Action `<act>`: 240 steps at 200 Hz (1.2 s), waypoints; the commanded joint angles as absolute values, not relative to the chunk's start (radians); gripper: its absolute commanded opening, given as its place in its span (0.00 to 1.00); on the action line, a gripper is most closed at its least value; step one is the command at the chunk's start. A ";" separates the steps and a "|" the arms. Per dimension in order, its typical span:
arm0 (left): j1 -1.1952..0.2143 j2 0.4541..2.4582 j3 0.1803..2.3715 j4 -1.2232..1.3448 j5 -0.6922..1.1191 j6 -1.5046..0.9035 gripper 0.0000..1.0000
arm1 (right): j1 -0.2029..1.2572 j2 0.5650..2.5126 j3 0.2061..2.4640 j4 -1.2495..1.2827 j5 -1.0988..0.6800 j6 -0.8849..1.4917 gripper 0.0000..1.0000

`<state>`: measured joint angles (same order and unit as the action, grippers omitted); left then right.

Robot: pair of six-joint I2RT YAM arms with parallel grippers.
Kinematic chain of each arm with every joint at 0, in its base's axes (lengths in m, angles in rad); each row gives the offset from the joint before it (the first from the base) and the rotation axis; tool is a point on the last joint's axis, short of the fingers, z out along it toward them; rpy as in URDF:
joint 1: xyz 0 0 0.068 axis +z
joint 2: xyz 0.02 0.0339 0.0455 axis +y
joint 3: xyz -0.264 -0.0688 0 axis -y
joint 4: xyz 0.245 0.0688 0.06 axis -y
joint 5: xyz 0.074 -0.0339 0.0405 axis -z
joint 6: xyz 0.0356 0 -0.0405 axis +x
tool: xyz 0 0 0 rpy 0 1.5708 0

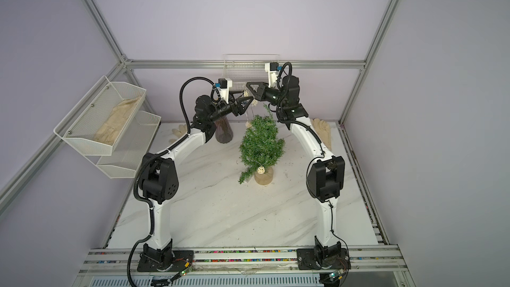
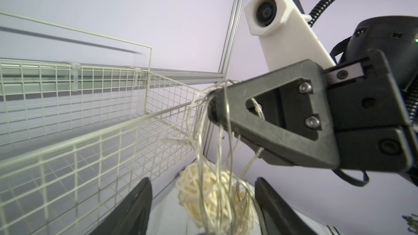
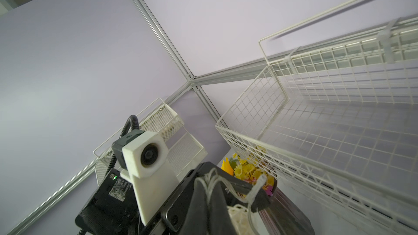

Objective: Remove string lights from the small christmas tree
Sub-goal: Remove the light string from the Christmas tree.

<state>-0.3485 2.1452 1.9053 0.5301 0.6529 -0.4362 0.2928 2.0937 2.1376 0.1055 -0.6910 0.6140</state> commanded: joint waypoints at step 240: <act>-0.324 1.806 1.614 0.379 0.285 -0.280 0.10 | 0.240 1.988 2.062 0.081 -0.597 0.601 0.54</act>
